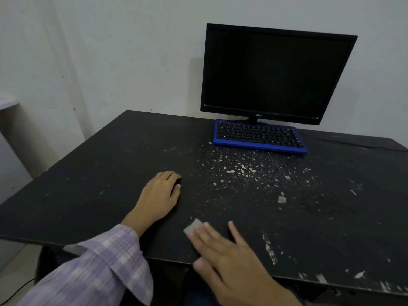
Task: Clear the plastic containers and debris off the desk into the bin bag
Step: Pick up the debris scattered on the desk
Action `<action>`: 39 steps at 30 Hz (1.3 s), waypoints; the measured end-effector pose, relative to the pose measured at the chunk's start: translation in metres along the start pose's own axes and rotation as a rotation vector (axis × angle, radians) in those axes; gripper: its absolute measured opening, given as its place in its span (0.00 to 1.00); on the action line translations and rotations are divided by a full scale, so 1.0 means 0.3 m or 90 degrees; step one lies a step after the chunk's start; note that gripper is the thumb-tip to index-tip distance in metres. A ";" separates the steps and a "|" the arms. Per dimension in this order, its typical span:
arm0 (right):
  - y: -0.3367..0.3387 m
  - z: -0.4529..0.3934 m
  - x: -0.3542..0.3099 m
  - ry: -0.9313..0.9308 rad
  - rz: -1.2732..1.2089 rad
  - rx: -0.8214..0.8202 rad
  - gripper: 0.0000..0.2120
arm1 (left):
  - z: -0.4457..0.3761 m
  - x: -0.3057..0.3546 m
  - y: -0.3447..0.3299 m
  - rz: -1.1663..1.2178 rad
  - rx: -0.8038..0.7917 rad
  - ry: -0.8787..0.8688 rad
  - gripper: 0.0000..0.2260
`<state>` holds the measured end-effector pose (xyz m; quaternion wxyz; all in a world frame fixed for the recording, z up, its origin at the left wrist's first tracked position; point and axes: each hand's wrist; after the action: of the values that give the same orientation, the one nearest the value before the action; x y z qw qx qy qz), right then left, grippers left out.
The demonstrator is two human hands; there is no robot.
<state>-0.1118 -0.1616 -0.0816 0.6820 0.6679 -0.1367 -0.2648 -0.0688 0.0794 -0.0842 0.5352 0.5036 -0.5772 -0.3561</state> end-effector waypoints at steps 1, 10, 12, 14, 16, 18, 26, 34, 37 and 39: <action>0.011 -0.030 -0.024 0.026 0.004 -0.020 0.28 | -0.014 -0.012 0.005 -0.001 -0.007 -0.001 0.17; 0.137 -0.329 0.086 -0.072 -0.039 -0.081 0.42 | -0.111 -0.120 0.027 -0.018 -0.015 0.024 0.16; 0.134 -0.360 0.075 -0.056 -0.008 -0.089 0.45 | -0.138 -0.134 0.026 -0.017 -0.011 0.030 0.16; 0.120 -0.361 0.040 -0.009 -0.006 -0.090 0.44 | -0.164 -0.145 0.027 -0.015 -0.011 0.033 0.16; 0.107 -0.358 0.012 0.036 -0.019 -0.099 0.41 | -0.192 -0.154 0.029 -0.013 -0.014 0.030 0.16; 0.109 -0.380 0.020 0.037 -0.027 -0.108 0.38 | -0.213 -0.162 0.030 -0.011 -0.020 0.027 0.16; 0.133 -0.517 0.155 -0.045 -0.015 -0.104 0.32 | -0.276 -0.176 0.026 -0.022 -0.032 0.017 0.17; 0.195 -0.722 0.317 -0.158 -0.017 -0.111 0.36 | -0.343 -0.201 0.018 -0.002 -0.030 0.021 0.18; 0.204 -0.833 0.352 -0.191 -0.016 -0.108 0.39 | -0.372 -0.212 0.020 0.006 -0.021 0.028 0.17; 0.211 -0.902 0.373 -0.202 -0.019 -0.102 0.41 | -0.387 -0.216 0.019 0.008 -0.013 0.029 0.17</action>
<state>0.1376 0.0025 -0.0571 0.6989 0.5631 -0.2112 -0.3871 0.0383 0.1581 -0.0754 0.5557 0.5021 -0.5645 -0.3471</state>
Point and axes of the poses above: each hand's wrist, its own z-axis away from the middle knuckle, its own y-axis out of the back of the hand, x = y × z, and after that the axes turned 8 degrees about -x, right-handed
